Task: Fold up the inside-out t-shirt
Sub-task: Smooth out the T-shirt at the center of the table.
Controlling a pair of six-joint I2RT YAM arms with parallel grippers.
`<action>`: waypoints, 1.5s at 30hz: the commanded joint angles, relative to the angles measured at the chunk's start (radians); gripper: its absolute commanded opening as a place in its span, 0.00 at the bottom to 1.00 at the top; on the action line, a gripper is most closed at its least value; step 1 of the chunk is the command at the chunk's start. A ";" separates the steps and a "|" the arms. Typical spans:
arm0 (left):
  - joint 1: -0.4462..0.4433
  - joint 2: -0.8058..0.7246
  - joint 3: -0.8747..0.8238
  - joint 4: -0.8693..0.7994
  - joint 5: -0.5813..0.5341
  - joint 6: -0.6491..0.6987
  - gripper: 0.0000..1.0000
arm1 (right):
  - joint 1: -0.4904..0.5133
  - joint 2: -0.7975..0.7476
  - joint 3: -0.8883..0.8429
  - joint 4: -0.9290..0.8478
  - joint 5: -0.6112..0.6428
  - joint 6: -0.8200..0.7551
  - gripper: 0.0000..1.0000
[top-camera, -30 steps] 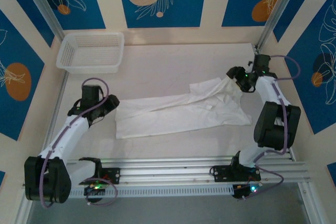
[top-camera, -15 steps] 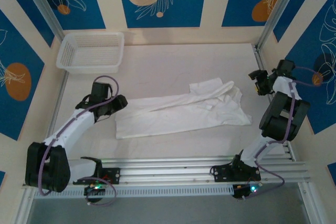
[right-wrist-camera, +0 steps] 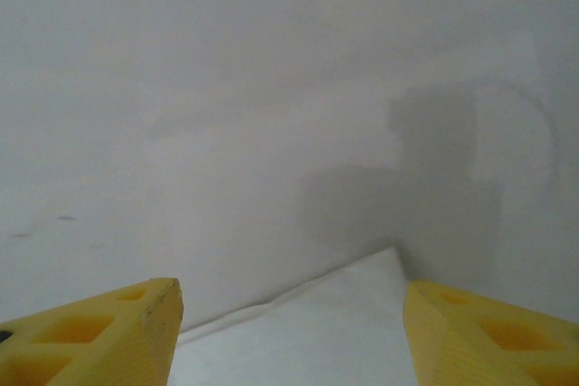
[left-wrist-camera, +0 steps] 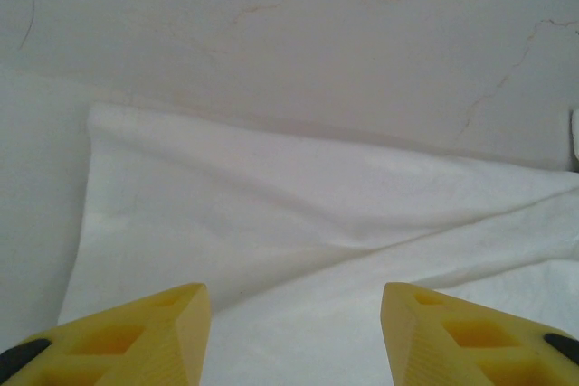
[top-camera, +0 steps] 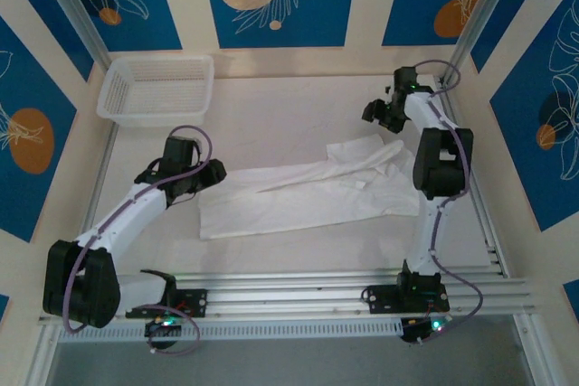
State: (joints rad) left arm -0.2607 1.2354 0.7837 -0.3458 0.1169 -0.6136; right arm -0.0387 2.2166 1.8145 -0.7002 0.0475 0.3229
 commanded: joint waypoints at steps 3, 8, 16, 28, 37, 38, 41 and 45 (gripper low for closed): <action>-0.013 -0.004 0.002 -0.012 -0.025 0.017 0.53 | 0.014 0.081 0.098 -0.183 0.086 -0.098 0.67; -0.012 0.004 -0.004 -0.008 -0.027 0.006 0.53 | 0.027 0.127 0.101 -0.208 0.104 -0.077 0.57; -0.012 -0.021 0.006 -0.035 -0.045 0.020 0.53 | 0.030 0.130 0.197 -0.252 0.012 -0.044 0.03; -0.012 -0.039 -0.002 -0.027 -0.045 0.009 0.54 | -0.041 -0.454 -0.319 0.106 -0.214 0.140 0.00; -0.015 -0.002 -0.012 0.034 -0.009 -0.004 0.56 | -0.116 -1.066 -1.061 0.276 -0.180 0.385 0.00; -0.014 0.004 -0.009 0.036 -0.006 -0.004 0.57 | -0.122 -1.112 -1.112 0.271 -0.159 0.413 0.00; -0.014 0.020 -0.006 0.045 0.005 -0.005 0.57 | -0.138 -1.231 -1.259 0.250 -0.124 0.506 0.12; -0.014 0.021 -0.010 0.040 0.009 -0.002 0.57 | -0.170 -1.319 -1.290 0.223 -0.139 0.526 0.44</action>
State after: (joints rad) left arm -0.2646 1.2560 0.7795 -0.3214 0.1043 -0.6186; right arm -0.1959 0.9463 0.5102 -0.4961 -0.0872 0.7815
